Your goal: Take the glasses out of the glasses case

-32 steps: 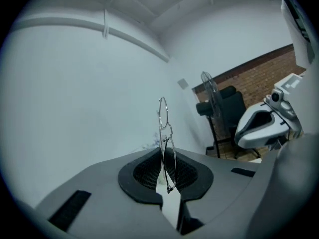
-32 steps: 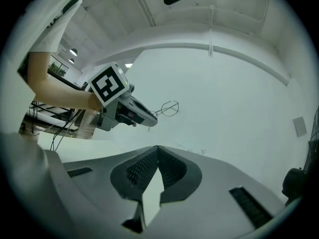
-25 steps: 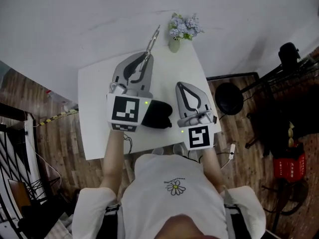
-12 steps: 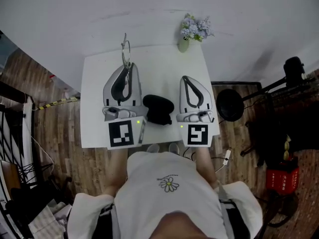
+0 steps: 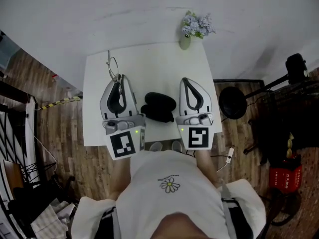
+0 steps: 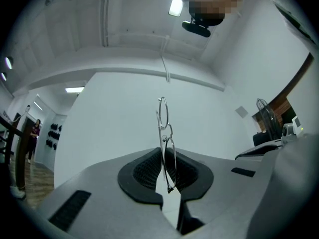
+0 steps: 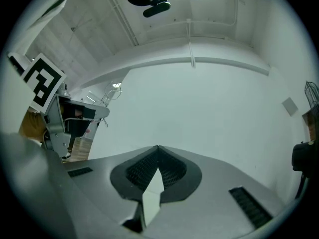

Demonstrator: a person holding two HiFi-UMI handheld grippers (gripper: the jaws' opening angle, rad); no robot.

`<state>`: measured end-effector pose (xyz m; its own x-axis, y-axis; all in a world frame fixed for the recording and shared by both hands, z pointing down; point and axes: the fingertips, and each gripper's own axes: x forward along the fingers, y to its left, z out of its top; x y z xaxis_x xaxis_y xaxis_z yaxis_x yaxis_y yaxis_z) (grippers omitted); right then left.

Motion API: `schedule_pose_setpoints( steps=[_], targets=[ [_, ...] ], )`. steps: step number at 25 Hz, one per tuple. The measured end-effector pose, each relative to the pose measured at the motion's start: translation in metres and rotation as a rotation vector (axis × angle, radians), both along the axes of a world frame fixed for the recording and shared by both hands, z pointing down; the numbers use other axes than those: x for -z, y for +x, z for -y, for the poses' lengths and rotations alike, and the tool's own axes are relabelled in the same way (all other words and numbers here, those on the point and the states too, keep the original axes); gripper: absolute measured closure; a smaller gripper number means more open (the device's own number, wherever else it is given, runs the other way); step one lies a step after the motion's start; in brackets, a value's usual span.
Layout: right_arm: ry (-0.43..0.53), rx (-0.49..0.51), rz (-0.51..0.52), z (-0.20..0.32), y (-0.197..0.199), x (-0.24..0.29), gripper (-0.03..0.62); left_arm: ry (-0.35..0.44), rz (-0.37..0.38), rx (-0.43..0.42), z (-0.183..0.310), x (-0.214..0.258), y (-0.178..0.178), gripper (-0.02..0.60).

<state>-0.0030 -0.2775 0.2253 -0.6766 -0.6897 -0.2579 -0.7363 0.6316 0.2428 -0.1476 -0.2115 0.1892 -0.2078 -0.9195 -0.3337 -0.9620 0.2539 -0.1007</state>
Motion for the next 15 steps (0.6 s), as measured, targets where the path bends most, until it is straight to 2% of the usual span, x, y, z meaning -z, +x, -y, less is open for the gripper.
schedule_pose_setpoints(
  steps=[15],
  targets=[
    [0.006, -0.016, 0.002, -0.004, 0.011, 0.005, 0.585, 0.025, -0.026, -0.005, -0.004, 0.006, 0.009, 0.541]
  ],
)
